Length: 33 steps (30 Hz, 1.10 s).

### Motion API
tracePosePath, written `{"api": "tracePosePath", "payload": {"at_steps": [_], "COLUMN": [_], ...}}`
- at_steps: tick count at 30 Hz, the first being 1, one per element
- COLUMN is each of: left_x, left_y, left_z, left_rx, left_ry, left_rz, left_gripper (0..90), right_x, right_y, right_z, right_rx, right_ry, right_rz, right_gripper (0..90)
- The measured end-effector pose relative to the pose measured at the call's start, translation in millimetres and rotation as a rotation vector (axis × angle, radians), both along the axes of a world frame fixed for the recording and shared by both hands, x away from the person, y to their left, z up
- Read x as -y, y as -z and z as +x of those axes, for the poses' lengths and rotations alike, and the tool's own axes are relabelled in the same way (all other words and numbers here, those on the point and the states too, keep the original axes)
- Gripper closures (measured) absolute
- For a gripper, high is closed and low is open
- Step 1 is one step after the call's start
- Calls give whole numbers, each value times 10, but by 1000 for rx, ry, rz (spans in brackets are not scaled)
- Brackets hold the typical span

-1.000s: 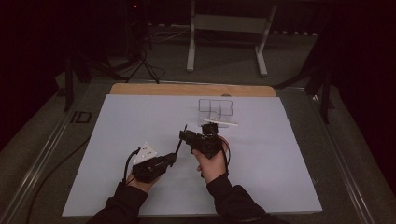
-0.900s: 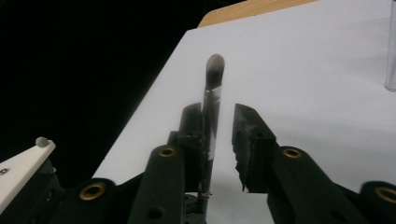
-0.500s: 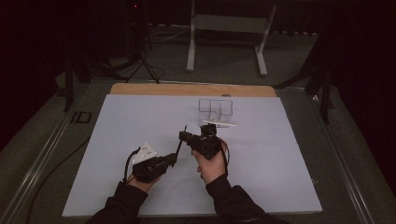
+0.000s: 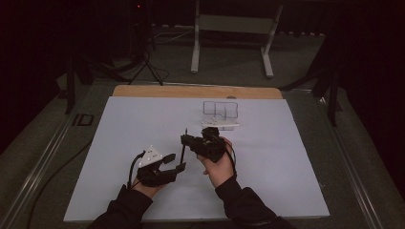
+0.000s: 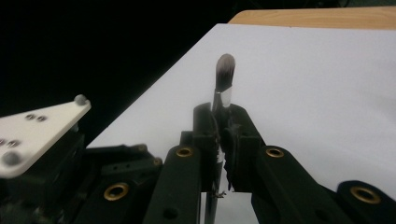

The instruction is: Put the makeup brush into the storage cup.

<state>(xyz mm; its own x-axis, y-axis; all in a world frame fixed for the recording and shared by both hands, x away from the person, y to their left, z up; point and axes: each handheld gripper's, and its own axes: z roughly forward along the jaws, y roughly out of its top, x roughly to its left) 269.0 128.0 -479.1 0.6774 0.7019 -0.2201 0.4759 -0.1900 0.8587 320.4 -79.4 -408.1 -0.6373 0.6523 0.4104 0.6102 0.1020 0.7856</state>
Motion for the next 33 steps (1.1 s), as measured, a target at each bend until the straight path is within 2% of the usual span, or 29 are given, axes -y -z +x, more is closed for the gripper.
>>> {"api": "tracePosePath", "payload": {"at_steps": [1, 5, 8, 10, 11, 13, 17, 19, 20, 21, 23, 24, 26, 27, 30, 33], "left_x": [-1, 27, 41, 45, 46, 62, 69, 62, 50, 46, 36, 36, 33, 37, 45, 55], "left_y": [-4, -41, -26, -7, -3, 7, 11, 7, 10, 13, 13, 13, 12, 15, 33, 67], "left_z": [1, -30, -25, -22, -20, -15, -11, -11, -3, -2, -4, -7, -6, -13, -15, -19], "left_rx": [-8, 25, 13, 5, -1, -9, -13, -21, -33, -32, -25, -16, -14, 2, 5, 11], "left_ry": [11, 17, 19, 15, 26, 28, 37, 28, 51, 54, 71, 60, 70, 78, 81, 107], "left_rz": [-4, 23, 30, 37, 35, 36, 25, 16, 1, -5, -7, -1, -4, 11, 22, 46], "left_gripper": [441, 370, 315, 305, 296, 259, 243, 207, 202, 147, 140, 131, 126, 126, 97, 17], "right_x": [14, 102, 161, 198, 222, 261, 343, 391, 419, 449, 507, 536, 563, 590, 664, 761], "right_y": [-11, -55, -80, -104, -114, -126, -164, -192, -206, -221, -255, -272, -291, -309, -356, -395], "right_z": [4, 17, 21, 15, 7, 7, -10, -20, -20, -21, -24, -26, -31, -34, -36, -17], "right_rx": [9, 57, 75, 91, 110, 120, 151, 164, 168, 168, 175, 180, 185, 194, 208, 215], "right_ry": [-10, -62, -88, -93, -91, -96, -106, -95, -91, -85, -75, -72, -67, -65, -49, -19], "right_rz": [-7, -25, -29, -50, -67, -70, -91, -106, -107, -109, -111, -111, -111, -115, -114, -123], "right_gripper": [838, 838, 837, 836, 836, 836, 836, 836, 836, 836, 836, 836, 836, 836, 836, 836]}}
